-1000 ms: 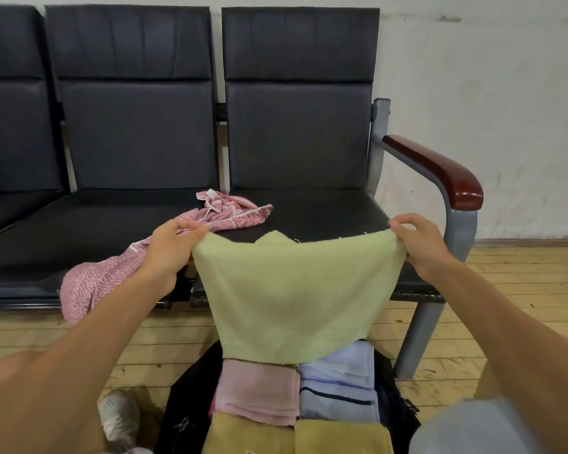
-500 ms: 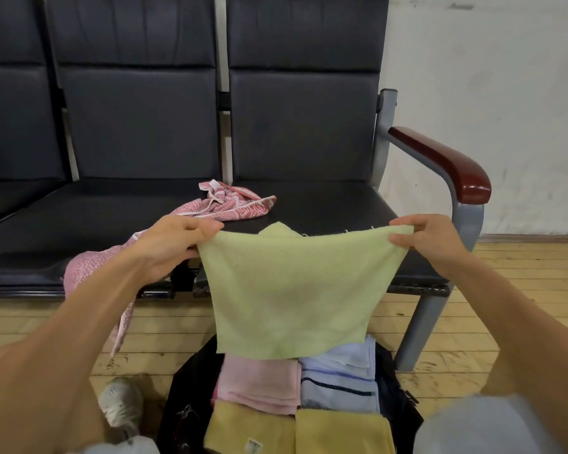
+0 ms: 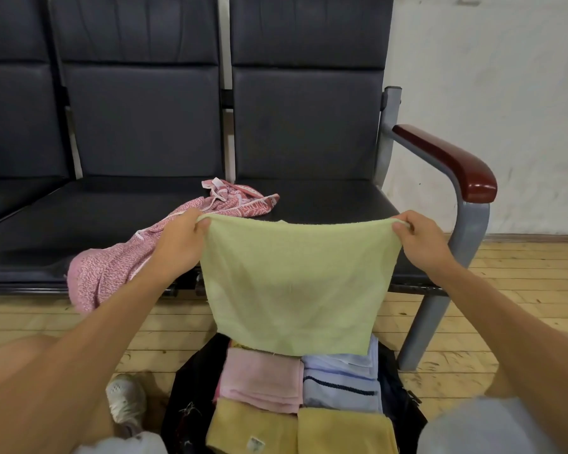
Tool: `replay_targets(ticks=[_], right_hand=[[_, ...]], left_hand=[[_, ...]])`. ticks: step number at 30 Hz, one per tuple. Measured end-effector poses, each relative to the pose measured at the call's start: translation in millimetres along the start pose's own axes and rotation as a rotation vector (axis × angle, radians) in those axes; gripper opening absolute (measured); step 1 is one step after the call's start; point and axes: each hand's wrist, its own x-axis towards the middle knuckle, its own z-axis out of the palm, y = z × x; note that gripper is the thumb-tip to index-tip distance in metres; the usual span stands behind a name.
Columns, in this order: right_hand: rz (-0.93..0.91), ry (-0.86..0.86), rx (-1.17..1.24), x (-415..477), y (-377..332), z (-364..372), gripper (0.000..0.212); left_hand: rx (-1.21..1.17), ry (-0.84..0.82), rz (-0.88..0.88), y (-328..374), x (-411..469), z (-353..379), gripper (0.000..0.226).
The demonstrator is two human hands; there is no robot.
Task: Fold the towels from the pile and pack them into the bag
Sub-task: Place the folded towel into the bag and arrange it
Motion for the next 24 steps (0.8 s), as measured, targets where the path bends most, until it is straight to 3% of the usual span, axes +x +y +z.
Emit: replay_targets(ticks=[4, 7, 10, 13, 20, 24], right_hand=[[0.068, -0.079, 0.025, 0, -1, 10, 0.016], [-0.007, -0.073, -0.017, -3, -4, 14, 0.014], [-0.064, -0.076, -0.059, -4, -7, 14, 0.016], [-0.002, -0.18, -0.043, -4, -7, 14, 0.017], [0.205, -0.647, 0.517, -11, -19, -10, 0.022], [0.218, -0.537, 0.676, -9, -20, -14, 0.022]], left_hand=[[-0.076, 0.011, -0.032, 3, -1, 8, 0.026], [-0.165, -0.028, -0.04, 6, -2, 12, 0.027], [-0.368, -0.067, -0.103, 12, -4, 15, 0.025], [-0.62, -0.136, -0.186, 23, -8, 15, 0.024], [-0.974, -0.4, -0.272, 24, -11, 1, 0.029], [-1.11, -0.332, -0.301, 31, -12, 0, 0.018]])
